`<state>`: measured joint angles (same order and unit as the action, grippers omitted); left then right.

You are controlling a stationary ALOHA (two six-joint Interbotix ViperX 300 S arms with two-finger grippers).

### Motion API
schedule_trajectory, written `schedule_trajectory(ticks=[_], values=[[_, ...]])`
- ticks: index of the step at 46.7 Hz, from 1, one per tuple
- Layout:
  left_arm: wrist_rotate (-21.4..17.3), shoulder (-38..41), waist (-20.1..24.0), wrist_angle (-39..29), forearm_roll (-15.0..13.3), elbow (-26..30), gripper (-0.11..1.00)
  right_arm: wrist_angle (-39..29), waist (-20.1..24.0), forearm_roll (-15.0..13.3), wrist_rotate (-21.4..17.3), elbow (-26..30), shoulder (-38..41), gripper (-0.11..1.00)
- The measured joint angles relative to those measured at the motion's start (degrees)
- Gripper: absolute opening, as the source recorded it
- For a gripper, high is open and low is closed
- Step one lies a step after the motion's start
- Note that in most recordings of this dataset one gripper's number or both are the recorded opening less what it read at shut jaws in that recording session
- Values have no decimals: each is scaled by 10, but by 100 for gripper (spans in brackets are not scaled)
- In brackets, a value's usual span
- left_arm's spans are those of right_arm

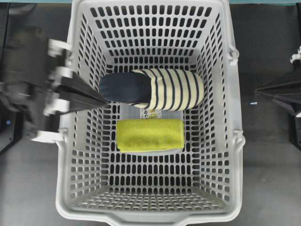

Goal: Pick up the yellow cloth from the shopping basket with the left arm.
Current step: 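Move the left gripper over the yellow-green cloth in the basket, then lower the left gripper and pinch the cloth's edge closed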

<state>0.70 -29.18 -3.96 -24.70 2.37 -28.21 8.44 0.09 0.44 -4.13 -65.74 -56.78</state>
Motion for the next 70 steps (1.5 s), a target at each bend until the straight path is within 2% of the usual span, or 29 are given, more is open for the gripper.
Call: schedule_trajectory(ticks=[5, 10, 13, 15, 26, 28, 30, 46, 53, 57, 61, 68, 70], values=[[2, 62, -4, -54, 1, 48, 0, -5, 0, 0, -7, 0, 0, 31], [-1, 120, -7, -112, 0, 102, 1, -8, 0, 0, -10, 0, 0, 62], [-3, 150, -7, -145, 0, 133, 4, -8, 0, 0, -10, 0, 0, 74], [-1, 171, -7, -166, 1, 150, 12, -8, 0, 0, -10, 0, 0, 76], [2, 273, -11, -232, 0, 214, 78, -8, -4, 0, -9, 0, 0, 74], [3, 293, -12, -238, 0, 221, 86, -8, -4, 0, -9, 0, 0, 74], [3, 311, -13, -243, 0, 228, 90, -7, -4, 0, -9, 0, -1, 74], [4, 405, -18, -247, 1, 235, 85, -4, -4, 0, -9, 0, -5, 74], [4, 417, -19, -247, 1, 229, 83, -4, -4, 0, -9, 0, -7, 74], [4, 417, -19, -246, 1, 228, 78, -2, -3, 0, -10, 0, -7, 74], [2, 417, -21, -247, 1, 228, 62, 0, -1, -1, -10, -1, -7, 74], [-5, 417, -23, -253, 1, 229, 21, 6, -1, 0, -9, -2, -7, 74], [-6, 417, -23, -258, 1, 233, 12, 8, -1, 0, -10, -3, -7, 74]])
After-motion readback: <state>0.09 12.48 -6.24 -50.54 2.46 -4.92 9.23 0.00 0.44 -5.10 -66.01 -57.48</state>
